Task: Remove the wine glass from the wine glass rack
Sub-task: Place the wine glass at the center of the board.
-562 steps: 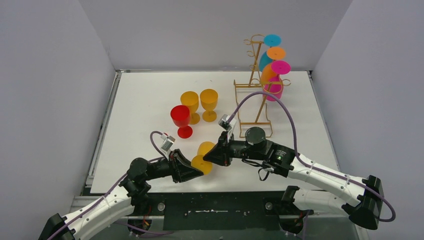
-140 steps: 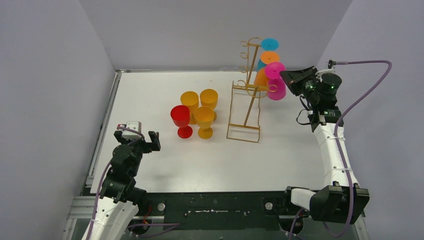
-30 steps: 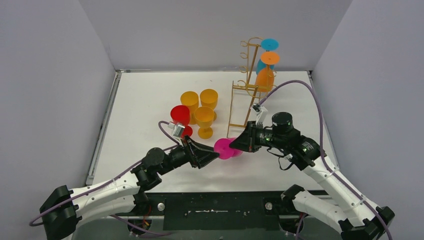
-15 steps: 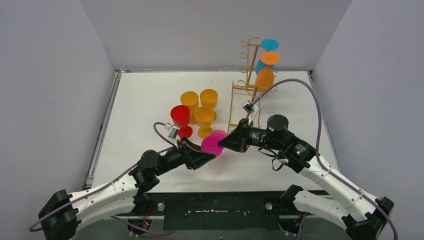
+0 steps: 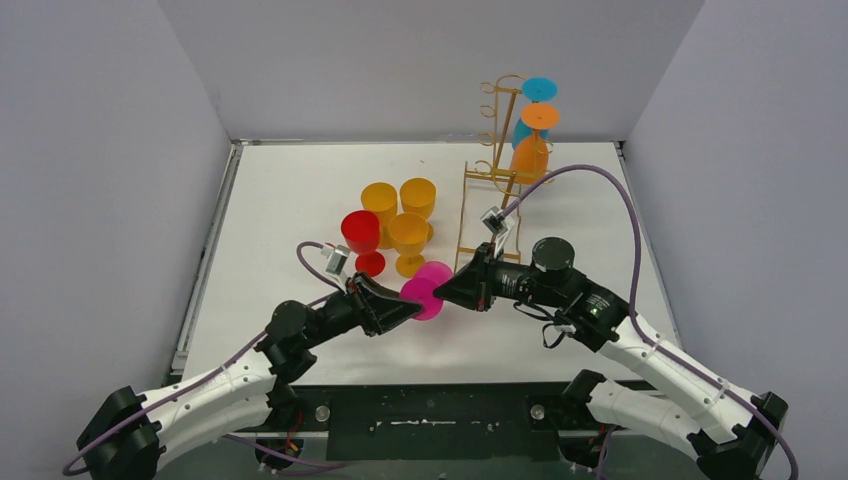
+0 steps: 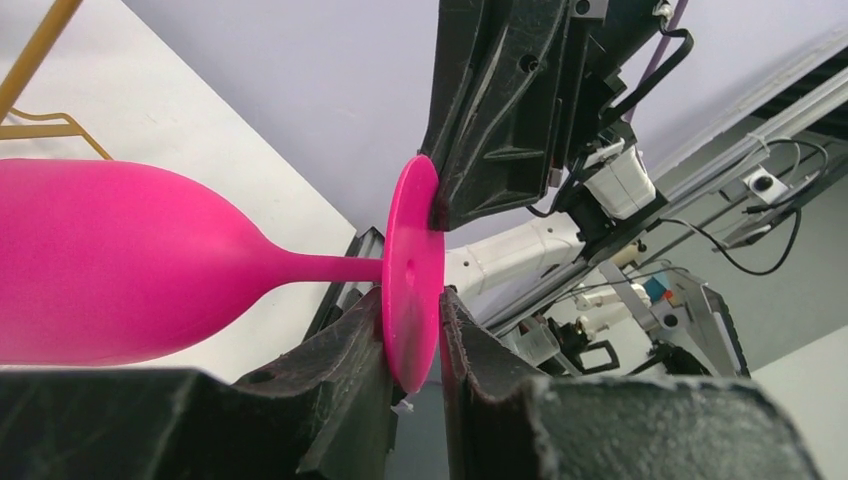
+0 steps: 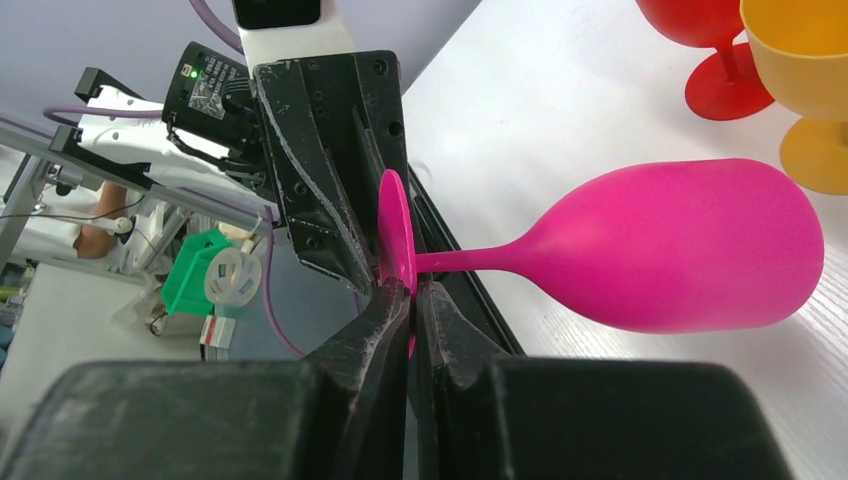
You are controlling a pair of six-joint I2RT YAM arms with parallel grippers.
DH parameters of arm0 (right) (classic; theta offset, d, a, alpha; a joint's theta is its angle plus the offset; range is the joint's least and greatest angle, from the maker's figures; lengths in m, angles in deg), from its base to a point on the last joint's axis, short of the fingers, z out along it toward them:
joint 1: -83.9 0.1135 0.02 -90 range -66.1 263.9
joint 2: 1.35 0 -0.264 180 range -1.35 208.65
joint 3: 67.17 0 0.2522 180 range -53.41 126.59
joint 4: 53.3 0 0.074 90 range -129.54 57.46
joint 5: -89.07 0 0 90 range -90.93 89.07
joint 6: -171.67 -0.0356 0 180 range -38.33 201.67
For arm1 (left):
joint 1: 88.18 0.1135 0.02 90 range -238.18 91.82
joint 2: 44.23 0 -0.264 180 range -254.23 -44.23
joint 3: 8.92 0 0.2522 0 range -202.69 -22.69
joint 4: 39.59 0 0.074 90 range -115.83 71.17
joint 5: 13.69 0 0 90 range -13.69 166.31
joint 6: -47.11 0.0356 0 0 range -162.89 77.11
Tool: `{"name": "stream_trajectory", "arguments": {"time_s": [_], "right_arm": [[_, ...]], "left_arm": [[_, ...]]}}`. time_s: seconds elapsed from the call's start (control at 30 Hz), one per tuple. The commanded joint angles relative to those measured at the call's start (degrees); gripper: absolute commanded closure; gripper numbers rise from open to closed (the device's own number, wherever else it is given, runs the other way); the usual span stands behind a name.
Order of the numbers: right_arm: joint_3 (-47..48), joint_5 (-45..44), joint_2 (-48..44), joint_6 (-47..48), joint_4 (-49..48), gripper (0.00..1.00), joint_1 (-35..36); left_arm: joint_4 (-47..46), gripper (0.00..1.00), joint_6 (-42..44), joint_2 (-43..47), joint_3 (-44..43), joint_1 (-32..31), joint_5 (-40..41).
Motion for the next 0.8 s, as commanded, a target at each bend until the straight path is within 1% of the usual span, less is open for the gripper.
{"name": "stream_trajectory", "arguments": {"time_s": [0.0,0.17,0.2,0.27,0.4,0.47,0.5,0.53,0.57,0.6,0.67,0.77], "right_arm": [[-0.6,1.1,-1.8,-0.2,-7.3,1.0,0.5],[-2.3,2.4,-3.1,-2.0,-8.9,1.0,0.5],[-2.6,2.6,-3.4,-2.1,-10.2,1.0,0.5],[-3.1,3.2,-3.7,-2.2,-11.1,1.0,0.6],[-3.4,5.3,-3.3,-2.5,-12.0,1.0,1.0],[-3.7,5.5,-3.1,-2.7,-12.2,1.0,1.5],[-3.9,5.4,-3.1,-3.0,-12.7,1.0,1.7],[-4.1,5.4,-3.2,-3.2,-13.1,1.0,1.8],[-4.4,5.4,-3.4,-3.4,-13.4,1.0,2.0],[-4.5,5.1,-3.7,-3.2,-13.4,1.0,2.2],[-4.8,4.8,-4.5,-2.6,-13.2,1.0,2.3],[-4.9,4.6,-5.4,-1.8,-13.0,1.0,2.4]], "left_arm": [[-4.4,0.78,-0.2,0.2,-1.0,0.6,-5.5],[-3.9,0.78,0.8,-1.6,-3.7,0.5,-12.0],[-3.8,0.79,1.0,-1.9,-4.1,0.5,-12.8],[-3.8,0.85,1.1,-2.0,-4.4,0.5,-12.5],[-4.6,0.85,1.0,-1.5,-4.2,0.5,-10.8],[-6.5,0.85,0.5,-1.3,-3.7,0.5,-9.8],[-7.7,0.88,0.2,-1.1,-3.4,0.5,-9.7],[-8.5,0.93,0.2,-0.9,-3.1,0.5,-9.9],[-8.2,0.98,0.7,-0.6,-3.2,0.5,-10.1],[-7.2,1.0,1.2,-0.1,-3.3,0.5,-10.3],[-4.6,1.0,2.2,0.9,-3.6,0.5,-10.3],[-4.0,1.0,3.1,2.3,-3.0,0.5,-10.9]]}}
